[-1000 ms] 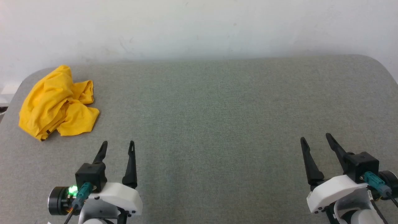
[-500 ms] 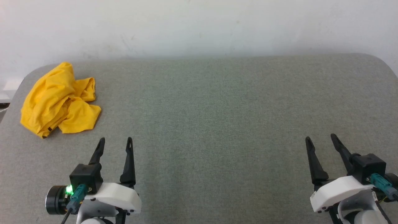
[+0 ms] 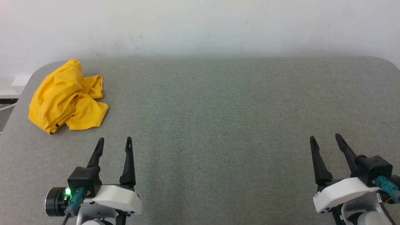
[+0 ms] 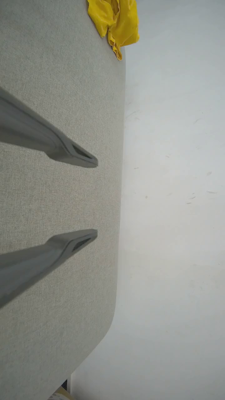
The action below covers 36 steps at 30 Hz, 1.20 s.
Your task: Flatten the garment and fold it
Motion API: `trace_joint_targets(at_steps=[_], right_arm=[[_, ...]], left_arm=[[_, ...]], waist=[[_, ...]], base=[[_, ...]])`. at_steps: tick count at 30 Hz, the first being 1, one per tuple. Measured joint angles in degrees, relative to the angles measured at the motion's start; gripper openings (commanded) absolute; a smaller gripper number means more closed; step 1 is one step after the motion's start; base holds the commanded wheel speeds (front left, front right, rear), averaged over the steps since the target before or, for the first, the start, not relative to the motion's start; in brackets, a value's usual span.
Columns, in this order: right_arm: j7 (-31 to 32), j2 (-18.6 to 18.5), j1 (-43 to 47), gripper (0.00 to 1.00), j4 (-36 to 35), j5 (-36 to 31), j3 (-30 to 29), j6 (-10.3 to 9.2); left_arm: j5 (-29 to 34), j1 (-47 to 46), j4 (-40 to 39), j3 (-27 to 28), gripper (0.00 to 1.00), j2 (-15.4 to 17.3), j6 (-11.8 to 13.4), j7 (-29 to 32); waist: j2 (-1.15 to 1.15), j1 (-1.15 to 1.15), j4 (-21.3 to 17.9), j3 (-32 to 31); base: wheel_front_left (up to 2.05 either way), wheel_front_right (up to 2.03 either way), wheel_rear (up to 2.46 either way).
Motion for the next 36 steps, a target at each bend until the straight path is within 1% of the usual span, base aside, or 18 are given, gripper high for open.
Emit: trace_joint_targets(at_steps=[5,16,36], right_arm=[[-0.7,0.0,0.1,1.0,0.1,0.3,-0.1,0.0],[-1.9,0.0,0.5,1.0,0.4,1.2,-0.2,0.0],[-4.4,0.0,1.1,1.0,1.9,0.9,-0.4,0.0]], left_arm=[[-0.4,0.4,-0.2,-0.1,1.0,0.0,0.5,-0.4],[-1.5,1.0,-0.7,0.0,1.0,0.0,0.6,-1.9],[-3.9,2.3,-1.3,0.2,1.0,0.0,1.7,-4.3]], waist=[[0.0,0.0,1.0,-0.1],[0.0,-0.01,4.4,-0.3],[0.0,-0.01,12.4,0.0]], base=[[0.0,0.0,0.0],[0.0,0.0,0.0],[0.0,0.0,0.0]])
